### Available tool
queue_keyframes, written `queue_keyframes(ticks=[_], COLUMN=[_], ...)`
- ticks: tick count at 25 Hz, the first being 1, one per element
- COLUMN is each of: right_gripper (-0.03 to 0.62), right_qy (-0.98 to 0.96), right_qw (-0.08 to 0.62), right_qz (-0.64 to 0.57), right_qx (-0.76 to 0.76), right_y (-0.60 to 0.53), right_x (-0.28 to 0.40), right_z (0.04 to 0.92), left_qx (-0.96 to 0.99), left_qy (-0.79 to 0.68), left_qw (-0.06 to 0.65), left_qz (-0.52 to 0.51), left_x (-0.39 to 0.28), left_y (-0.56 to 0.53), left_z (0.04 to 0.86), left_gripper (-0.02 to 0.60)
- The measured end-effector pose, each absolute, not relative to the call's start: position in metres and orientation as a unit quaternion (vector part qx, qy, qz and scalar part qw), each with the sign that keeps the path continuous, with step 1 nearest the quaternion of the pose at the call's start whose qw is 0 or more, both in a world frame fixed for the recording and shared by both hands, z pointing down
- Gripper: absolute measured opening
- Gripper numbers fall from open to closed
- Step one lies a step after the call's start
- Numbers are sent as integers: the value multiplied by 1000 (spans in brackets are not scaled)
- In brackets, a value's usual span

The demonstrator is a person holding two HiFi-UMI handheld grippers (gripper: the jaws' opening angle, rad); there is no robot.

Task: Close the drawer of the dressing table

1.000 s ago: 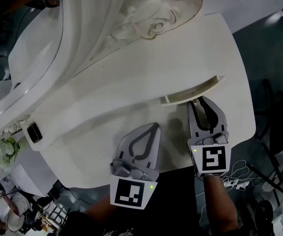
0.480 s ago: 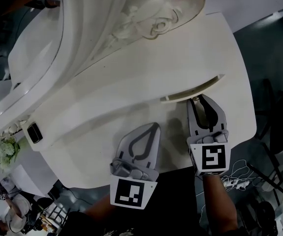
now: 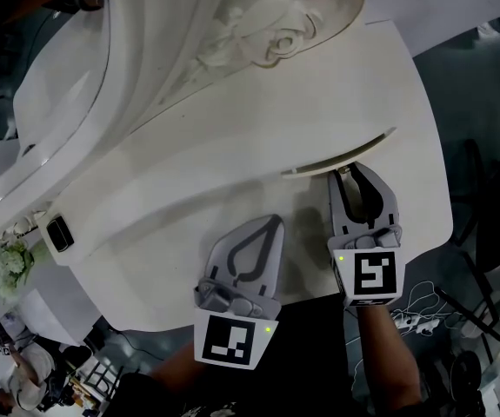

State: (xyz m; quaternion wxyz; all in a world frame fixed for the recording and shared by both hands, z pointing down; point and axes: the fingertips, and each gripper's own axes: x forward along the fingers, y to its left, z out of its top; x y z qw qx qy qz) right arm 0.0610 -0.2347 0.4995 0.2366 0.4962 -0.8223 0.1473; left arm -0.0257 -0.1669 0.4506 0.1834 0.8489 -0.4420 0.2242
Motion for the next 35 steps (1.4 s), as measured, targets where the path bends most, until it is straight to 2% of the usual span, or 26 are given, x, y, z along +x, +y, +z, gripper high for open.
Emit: queue_keyframes(ticks=[35], right_gripper=[87], right_qy=[-821], right_qw=[225], right_qz=[132], right_qx=[507], right_y=[-254], right_x=[51], right_z=[498], left_qx=[854], left_qy=[-434], left_qw=[176], left_qz=[228], left_x=[-20], left_y=[-163], left_z=[452], left_gripper=[0])
